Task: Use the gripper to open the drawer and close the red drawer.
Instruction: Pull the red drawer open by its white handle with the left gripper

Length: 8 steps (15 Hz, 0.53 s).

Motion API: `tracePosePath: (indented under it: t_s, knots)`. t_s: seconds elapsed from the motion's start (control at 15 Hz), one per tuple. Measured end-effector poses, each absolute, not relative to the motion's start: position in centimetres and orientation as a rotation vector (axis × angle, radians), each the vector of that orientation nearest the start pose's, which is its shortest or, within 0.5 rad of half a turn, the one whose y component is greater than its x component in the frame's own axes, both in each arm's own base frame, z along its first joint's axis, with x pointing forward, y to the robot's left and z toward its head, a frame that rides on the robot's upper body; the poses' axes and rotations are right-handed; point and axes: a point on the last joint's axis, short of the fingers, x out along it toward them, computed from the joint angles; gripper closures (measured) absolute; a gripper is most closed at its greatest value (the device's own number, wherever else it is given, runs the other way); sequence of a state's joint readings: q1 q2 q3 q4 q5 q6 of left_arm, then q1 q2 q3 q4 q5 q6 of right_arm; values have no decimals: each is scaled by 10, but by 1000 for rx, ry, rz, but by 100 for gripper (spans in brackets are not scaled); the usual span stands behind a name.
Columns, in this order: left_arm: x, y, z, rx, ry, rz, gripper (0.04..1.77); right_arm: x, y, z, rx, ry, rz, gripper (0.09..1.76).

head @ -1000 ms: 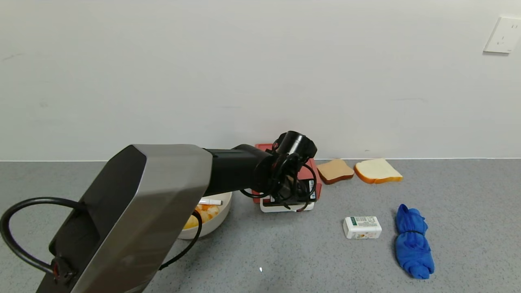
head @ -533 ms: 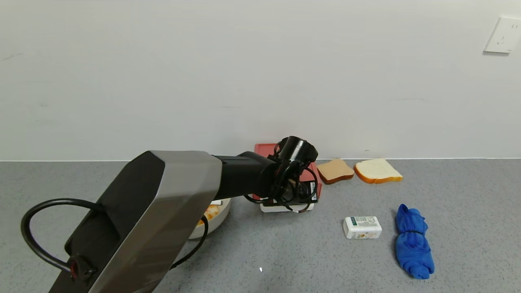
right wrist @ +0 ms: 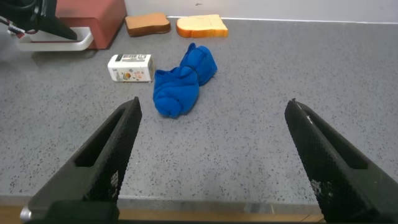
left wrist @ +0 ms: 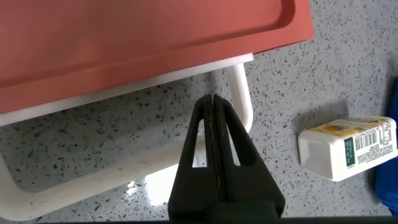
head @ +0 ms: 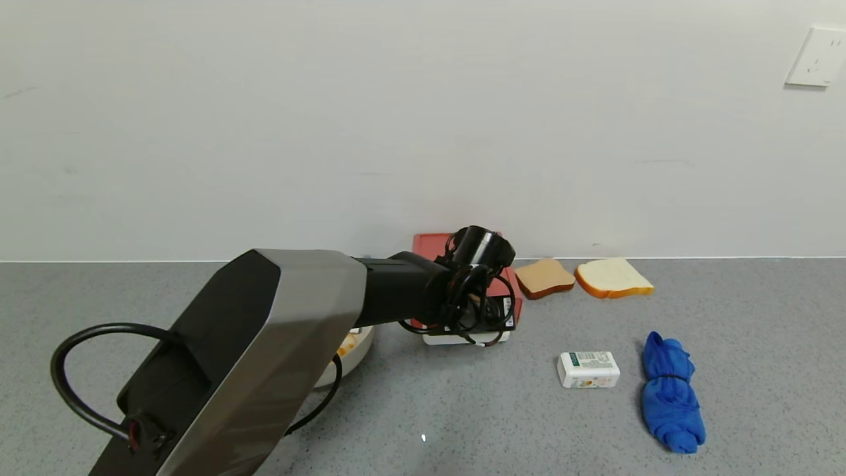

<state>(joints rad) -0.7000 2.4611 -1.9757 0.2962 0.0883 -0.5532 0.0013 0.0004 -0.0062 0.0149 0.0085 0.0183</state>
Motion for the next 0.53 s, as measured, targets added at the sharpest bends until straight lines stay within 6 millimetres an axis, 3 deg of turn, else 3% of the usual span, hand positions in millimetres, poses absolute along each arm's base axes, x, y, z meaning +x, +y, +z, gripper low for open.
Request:
tracePosePath:
  t_s: [0.53]
  knots:
    - [374,-318,95,-201,934,-326,170,-23,0,76,18,9,10,15]
